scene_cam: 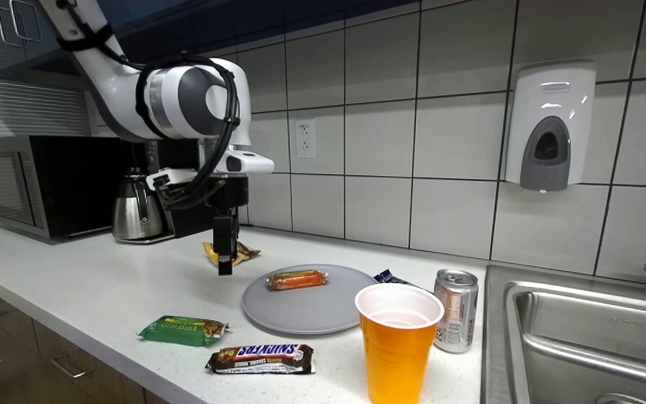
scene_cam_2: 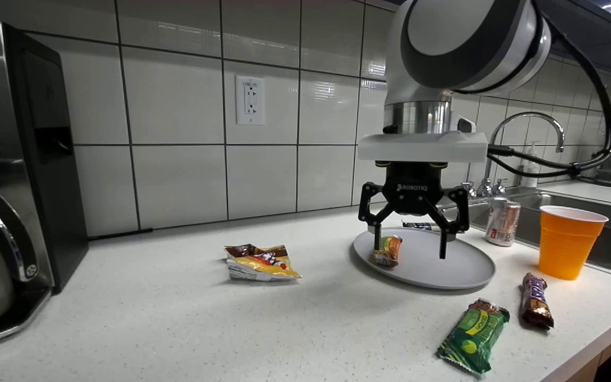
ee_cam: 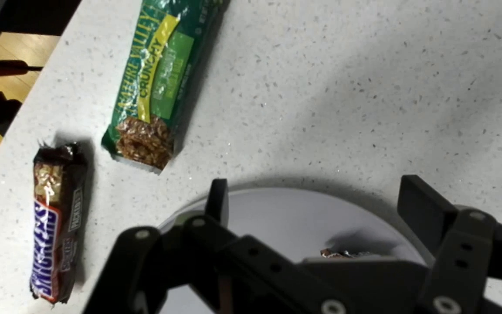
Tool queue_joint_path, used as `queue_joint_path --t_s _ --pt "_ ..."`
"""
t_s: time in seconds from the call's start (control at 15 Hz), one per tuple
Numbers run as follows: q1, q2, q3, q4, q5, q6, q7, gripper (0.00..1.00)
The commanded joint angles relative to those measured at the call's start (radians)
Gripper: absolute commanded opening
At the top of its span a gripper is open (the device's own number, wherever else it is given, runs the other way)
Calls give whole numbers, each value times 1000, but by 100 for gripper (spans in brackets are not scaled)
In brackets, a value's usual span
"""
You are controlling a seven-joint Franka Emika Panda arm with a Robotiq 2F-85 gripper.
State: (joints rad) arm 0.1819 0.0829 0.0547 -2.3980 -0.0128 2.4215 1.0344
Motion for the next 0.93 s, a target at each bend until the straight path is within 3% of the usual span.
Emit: queue_joint_path --t_s 0.0,0.87 --pt "12 -49 28 -39 -45 -6 140 100" --pt "9 -152 76 -171 -59 -14 345 100"
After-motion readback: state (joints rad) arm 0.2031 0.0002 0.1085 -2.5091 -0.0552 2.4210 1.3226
